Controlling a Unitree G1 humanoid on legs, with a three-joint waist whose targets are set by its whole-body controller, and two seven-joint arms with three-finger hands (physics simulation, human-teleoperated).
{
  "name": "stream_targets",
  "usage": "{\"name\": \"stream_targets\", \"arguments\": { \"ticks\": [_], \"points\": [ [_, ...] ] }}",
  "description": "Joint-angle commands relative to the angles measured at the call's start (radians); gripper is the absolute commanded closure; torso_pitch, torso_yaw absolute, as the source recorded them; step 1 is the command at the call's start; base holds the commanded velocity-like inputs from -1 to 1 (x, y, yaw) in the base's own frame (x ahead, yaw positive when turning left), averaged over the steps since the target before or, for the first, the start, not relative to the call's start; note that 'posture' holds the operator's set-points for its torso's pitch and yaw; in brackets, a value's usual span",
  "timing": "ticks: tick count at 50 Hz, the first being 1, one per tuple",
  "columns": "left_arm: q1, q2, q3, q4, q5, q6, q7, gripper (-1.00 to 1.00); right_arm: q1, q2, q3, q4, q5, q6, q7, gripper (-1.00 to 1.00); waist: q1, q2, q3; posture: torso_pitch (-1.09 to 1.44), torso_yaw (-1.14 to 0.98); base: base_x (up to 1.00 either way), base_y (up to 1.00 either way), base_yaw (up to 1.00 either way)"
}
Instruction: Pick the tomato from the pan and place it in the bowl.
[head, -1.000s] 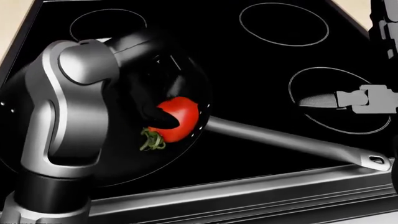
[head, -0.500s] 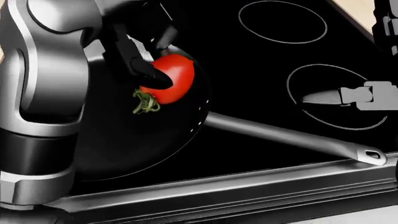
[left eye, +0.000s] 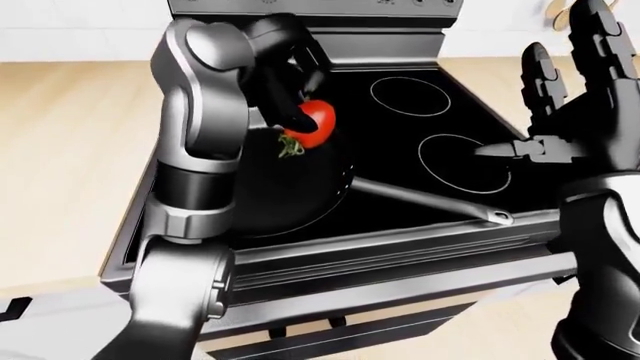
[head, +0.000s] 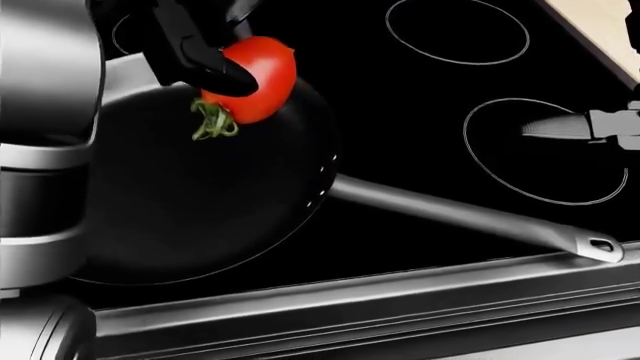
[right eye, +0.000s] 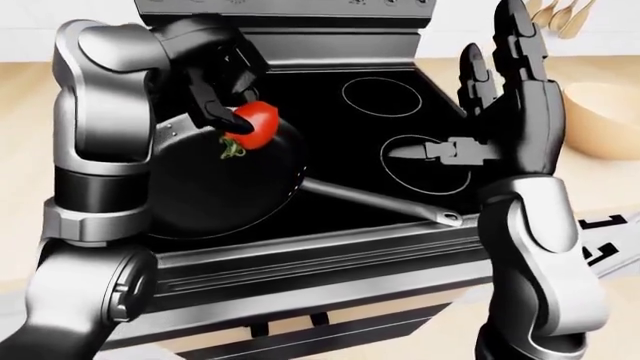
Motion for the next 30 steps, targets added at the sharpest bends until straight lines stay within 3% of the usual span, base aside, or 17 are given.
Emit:
{"name": "stream_targets", "arguments": {
  "ticks": [1,17,18,23,27,29,30],
  "points": [
    [-0.043,0.009,0.011,-0.036,0.001,-0.012,0.009,1.00,-0.024,-0.017,-0.014,-0.025,0.005,-0.026,-0.003,-1.00,0.000,-0.002,-0.029,0.00,0.00,0.00,0.00,0.00],
    [-0.043,0.015,0.013,-0.035,0.003,-0.014,0.000,1.00,-0.019,-0.024,-0.013,-0.022,0.008,-0.037,0.000,-1.00,0.001,-0.003,-0.029,0.00,0.00,0.00,-0.01,0.00],
    [-0.045,0.016,0.014,-0.031,0.003,-0.016,0.002,1.00,-0.020,-0.025,-0.013,-0.024,0.009,-0.035,-0.001,-1.00,0.000,0.007,-0.048,0.00,0.00,0.00,-0.09,0.00],
    [-0.052,0.019,0.014,-0.031,0.003,-0.014,-0.002,1.00,-0.022,-0.025,-0.014,-0.025,0.011,-0.034,-0.001,-1.00,-0.004,0.028,-0.041,0.00,0.00,0.00,-0.14,0.00],
    [-0.057,0.022,0.014,-0.034,0.005,-0.011,-0.006,1.00,-0.020,-0.025,-0.012,-0.027,0.010,-0.033,-0.001,-1.00,-0.002,0.012,-0.037,0.00,0.00,0.00,-0.27,0.00],
    [-0.051,0.022,0.014,-0.040,0.005,-0.011,-0.008,1.00,-0.019,-0.024,-0.012,-0.031,0.011,-0.031,-0.002,-1.00,0.000,-0.014,-0.039,0.00,0.00,0.00,-0.34,0.00],
    [-0.050,0.022,0.014,-0.041,0.006,-0.013,-0.007,1.00,-0.019,-0.024,-0.012,-0.032,0.011,-0.030,-0.002,-1.00,0.003,-0.009,-0.039,0.00,0.00,0.00,-0.36,0.00]
  ]
}}
